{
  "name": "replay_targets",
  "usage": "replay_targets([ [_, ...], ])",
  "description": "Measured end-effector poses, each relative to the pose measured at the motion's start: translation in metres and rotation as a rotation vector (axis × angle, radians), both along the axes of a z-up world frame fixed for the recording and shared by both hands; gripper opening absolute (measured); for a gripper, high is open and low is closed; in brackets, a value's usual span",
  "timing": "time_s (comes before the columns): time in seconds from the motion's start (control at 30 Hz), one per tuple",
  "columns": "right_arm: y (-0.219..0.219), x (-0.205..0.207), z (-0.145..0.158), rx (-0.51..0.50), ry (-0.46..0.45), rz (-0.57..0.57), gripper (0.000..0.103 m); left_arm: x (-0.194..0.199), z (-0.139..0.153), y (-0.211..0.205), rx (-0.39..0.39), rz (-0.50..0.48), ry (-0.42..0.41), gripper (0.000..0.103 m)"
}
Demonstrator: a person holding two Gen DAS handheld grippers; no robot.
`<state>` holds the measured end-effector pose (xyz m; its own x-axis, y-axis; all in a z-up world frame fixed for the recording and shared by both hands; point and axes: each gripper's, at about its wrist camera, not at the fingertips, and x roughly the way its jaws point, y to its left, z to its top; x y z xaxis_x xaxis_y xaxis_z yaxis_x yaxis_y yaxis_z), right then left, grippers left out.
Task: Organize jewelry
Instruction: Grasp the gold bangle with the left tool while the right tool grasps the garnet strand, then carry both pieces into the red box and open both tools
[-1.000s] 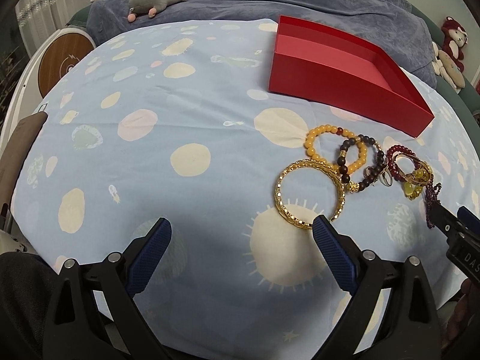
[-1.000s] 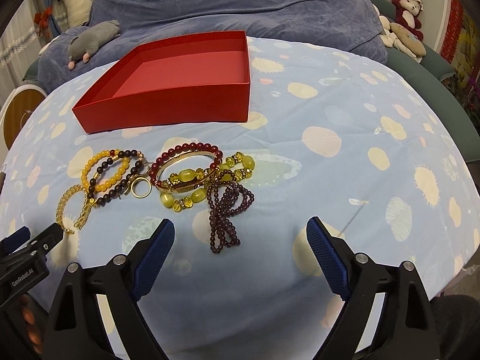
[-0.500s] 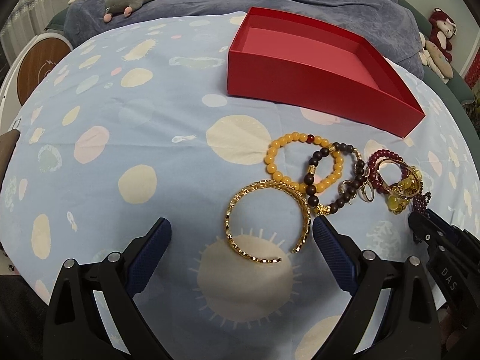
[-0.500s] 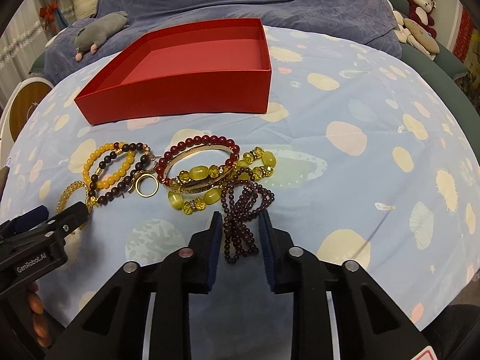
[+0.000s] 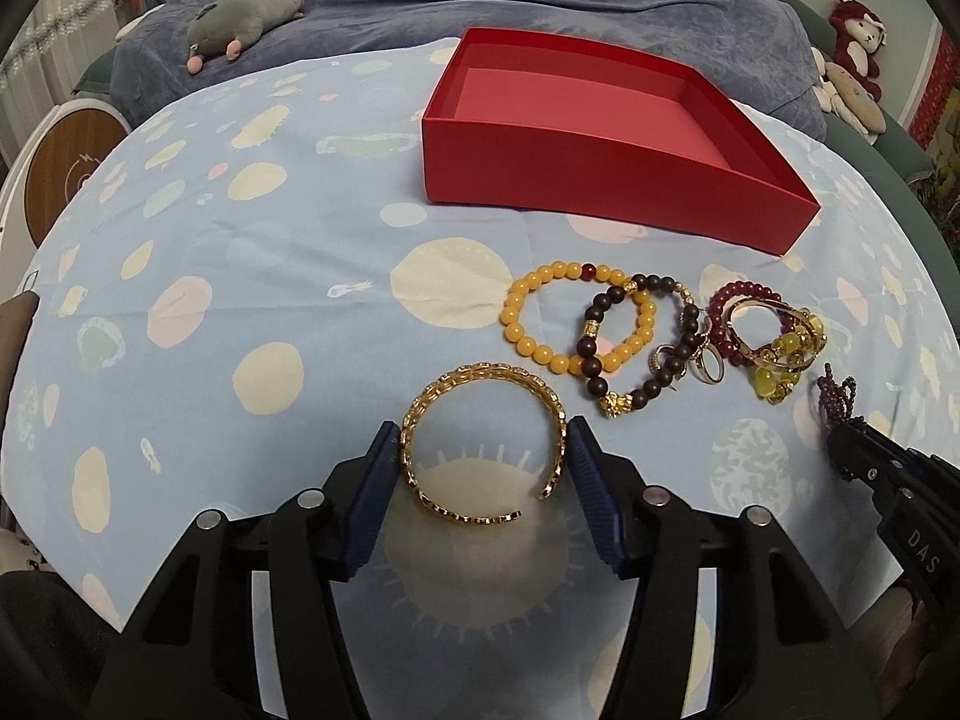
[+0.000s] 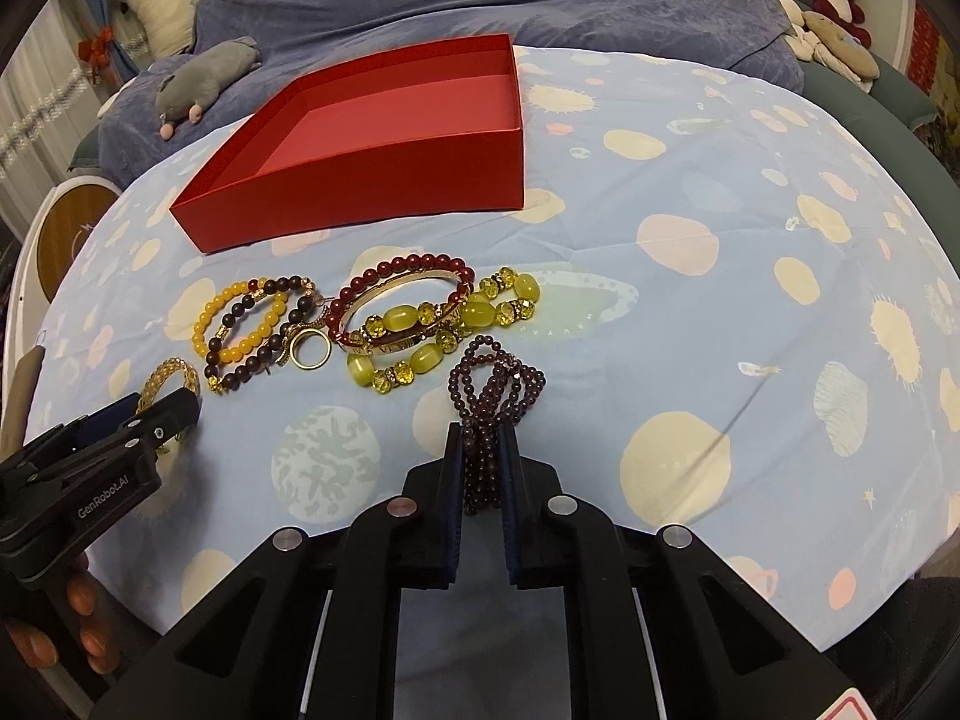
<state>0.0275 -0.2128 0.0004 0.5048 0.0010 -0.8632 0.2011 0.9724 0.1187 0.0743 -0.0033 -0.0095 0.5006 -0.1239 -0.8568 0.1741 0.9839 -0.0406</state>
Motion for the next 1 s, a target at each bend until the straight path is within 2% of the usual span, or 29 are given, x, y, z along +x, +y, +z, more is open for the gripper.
replay_targets([
  [0.33, 0.001, -0.030, 0.025, 0.066, -0.041, 0.005, 0.009, -0.022, 0.025, 0.014, -0.046, 0.031, -0.008, 0.054],
  [0.57, 0.000, -0.023, 0.065, 0.072, -0.107, 0.032, 0.009, -0.017, 0.061, 0.012, -0.042, 0.007, -0.034, 0.054],
  [0.77, -0.010, 0.035, 0.103, 0.086, -0.184, 0.074, 0.009, 0.033, 0.095, -0.006, -0.041, -0.052, -0.077, 0.054],
  [1.0, -0.024, 0.146, 0.117, 0.118, -0.212, 0.110, 0.009, 0.134, 0.112, -0.039, -0.064, -0.109, -0.090, 0.054],
])
